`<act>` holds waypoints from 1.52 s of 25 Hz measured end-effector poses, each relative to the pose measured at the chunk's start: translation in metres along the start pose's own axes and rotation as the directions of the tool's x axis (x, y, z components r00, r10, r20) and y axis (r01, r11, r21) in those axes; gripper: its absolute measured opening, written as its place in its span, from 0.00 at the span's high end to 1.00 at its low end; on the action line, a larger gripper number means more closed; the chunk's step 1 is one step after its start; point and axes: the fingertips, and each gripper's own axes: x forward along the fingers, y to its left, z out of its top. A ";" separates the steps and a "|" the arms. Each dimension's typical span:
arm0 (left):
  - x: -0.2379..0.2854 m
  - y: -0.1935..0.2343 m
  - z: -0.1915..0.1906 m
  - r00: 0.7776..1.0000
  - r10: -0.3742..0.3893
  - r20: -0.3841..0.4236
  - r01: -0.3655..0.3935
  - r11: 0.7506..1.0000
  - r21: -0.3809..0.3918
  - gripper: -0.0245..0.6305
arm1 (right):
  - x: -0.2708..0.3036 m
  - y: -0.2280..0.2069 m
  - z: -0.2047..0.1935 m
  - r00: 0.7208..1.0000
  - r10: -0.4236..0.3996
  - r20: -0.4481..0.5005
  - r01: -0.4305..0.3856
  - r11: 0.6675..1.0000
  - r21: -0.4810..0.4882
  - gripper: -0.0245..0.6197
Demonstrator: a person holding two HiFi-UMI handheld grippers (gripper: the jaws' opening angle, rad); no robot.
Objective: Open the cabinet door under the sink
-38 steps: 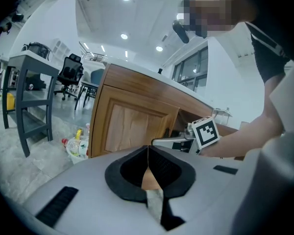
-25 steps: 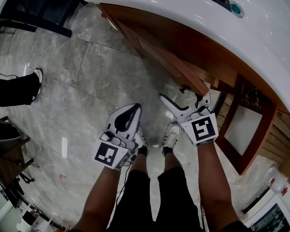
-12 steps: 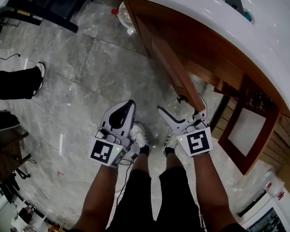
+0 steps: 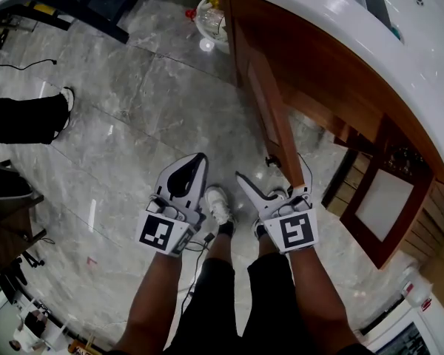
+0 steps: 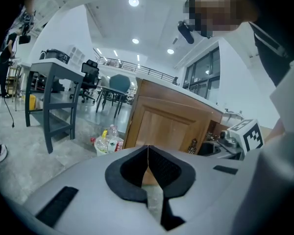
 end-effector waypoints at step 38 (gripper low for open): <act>-0.077 0.091 -0.006 0.988 0.153 -0.011 -0.154 0.988 -0.024 0.93 | 0.073 0.127 0.021 0.984 0.174 -0.044 -0.178 0.979 -0.104 0.30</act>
